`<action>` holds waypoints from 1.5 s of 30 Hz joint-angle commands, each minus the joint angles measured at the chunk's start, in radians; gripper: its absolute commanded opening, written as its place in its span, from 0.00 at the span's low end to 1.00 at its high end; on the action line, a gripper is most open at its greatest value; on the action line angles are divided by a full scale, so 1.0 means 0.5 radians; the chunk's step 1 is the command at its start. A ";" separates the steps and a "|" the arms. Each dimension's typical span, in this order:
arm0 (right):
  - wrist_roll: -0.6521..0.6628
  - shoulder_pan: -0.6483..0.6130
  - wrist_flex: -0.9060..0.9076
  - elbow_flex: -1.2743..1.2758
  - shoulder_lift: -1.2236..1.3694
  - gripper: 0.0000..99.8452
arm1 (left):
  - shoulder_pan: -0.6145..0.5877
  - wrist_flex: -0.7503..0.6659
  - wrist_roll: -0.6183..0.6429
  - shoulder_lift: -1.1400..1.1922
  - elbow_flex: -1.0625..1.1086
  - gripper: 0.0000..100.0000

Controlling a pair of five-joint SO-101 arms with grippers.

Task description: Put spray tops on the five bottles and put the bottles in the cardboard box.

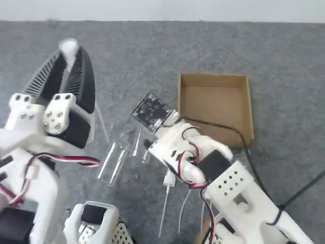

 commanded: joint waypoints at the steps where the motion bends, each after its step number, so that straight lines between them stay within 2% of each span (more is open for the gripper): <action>1: -0.006 -0.032 -0.155 0.015 -0.097 0.01 | 0.012 -0.227 0.117 0.003 0.140 0.01; 4: -0.015 -0.032 -0.192 0.031 -0.091 0.01 | 0.012 -0.319 0.160 0.003 0.293 0.01; 12: -0.025 -0.054 -0.462 0.199 -0.216 0.01 | 0.000 -0.841 0.175 0.015 0.692 0.01; 19: -0.025 -0.054 -0.440 0.258 -0.379 0.01 | 0.009 -1.111 0.184 0.015 0.928 0.01; 29: -0.025 -0.115 -0.446 0.301 -0.376 0.01 | 0.018 -1.114 0.187 -0.003 0.916 0.01; 32: -0.025 -0.112 -0.443 0.301 -0.376 0.01 | 0.025 -1.007 0.190 0.003 0.891 0.01; 38: -0.025 -0.109 -0.443 0.301 -0.379 0.01 | 0.206 -0.887 0.187 -0.003 1.005 0.01; 45: -0.009 -0.106 -0.296 0.371 -0.443 0.01 | 0.209 -0.798 0.175 -0.031 1.195 0.01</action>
